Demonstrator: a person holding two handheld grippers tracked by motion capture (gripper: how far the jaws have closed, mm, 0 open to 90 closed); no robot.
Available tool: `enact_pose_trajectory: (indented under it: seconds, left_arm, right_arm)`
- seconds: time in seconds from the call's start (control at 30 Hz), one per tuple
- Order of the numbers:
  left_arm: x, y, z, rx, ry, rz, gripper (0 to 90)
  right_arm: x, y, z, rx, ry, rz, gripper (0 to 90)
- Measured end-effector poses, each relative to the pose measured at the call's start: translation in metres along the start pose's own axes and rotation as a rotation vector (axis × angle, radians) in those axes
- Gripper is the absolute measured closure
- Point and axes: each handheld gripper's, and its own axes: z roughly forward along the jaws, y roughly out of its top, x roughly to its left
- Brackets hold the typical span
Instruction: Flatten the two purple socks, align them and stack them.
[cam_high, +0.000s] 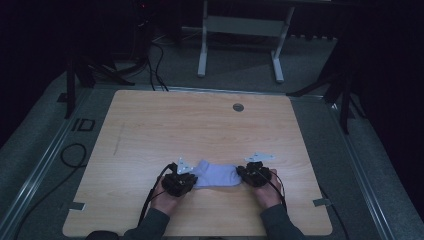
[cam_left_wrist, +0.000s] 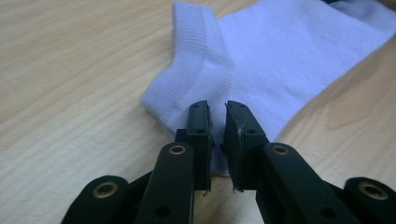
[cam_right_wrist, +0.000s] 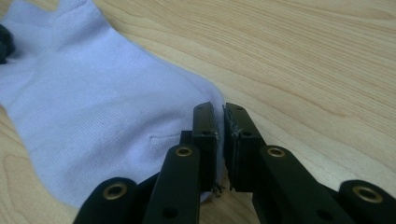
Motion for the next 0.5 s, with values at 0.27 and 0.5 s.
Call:
enact_pose_trajectory:
  seconds: [0.27,0.5]
  left_arm:
    - [0.003,0.001,-0.001,-0.010,0.022,-0.008,77.2]
    - [0.013,0.002,-0.014,-0.078,0.002,-0.048,71.5]
  right_arm:
    - [0.000,-0.001,-0.001,-0.001,-0.010,0.007,83.4]
    - [-0.003,-0.001,-0.006,-0.045,-0.004,0.034,80.0]
